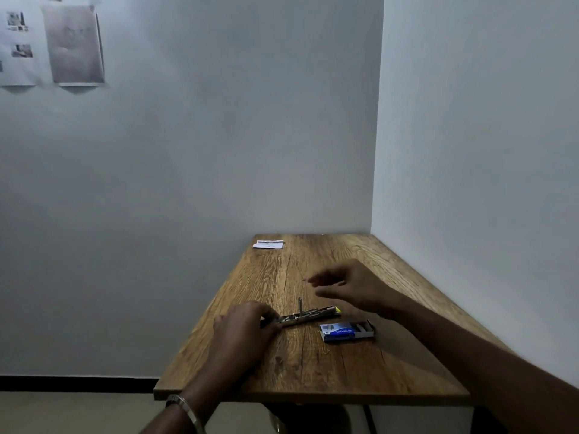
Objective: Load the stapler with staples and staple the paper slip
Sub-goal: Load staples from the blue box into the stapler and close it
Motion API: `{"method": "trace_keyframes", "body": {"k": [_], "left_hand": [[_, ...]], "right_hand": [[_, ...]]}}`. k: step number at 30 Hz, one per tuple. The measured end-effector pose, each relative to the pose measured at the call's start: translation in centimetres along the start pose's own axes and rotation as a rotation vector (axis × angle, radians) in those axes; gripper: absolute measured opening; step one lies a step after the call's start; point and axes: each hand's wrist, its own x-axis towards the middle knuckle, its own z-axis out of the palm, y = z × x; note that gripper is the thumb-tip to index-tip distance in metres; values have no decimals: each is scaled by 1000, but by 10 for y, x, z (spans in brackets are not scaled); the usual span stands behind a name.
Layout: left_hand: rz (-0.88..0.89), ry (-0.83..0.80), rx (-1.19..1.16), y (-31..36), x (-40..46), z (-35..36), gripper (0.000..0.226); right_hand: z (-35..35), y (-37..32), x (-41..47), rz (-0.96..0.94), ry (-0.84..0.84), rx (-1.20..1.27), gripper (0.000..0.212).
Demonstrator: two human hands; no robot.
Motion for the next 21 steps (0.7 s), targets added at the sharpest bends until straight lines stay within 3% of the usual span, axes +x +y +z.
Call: {"method": "trace_keyframes", "body": {"k": [4,7,21], "left_hand": [[2,-21,7,0,1,-1,18],[5,-13,9,0,0,-2,16],[9,14,18,-2,1,2,17]], "right_hand": [[17,-24,8,-117,-89,-237,33],[24,-21,9,-140,-122,-301,23],[16,5,1,-29,-54,-369,14]]}}
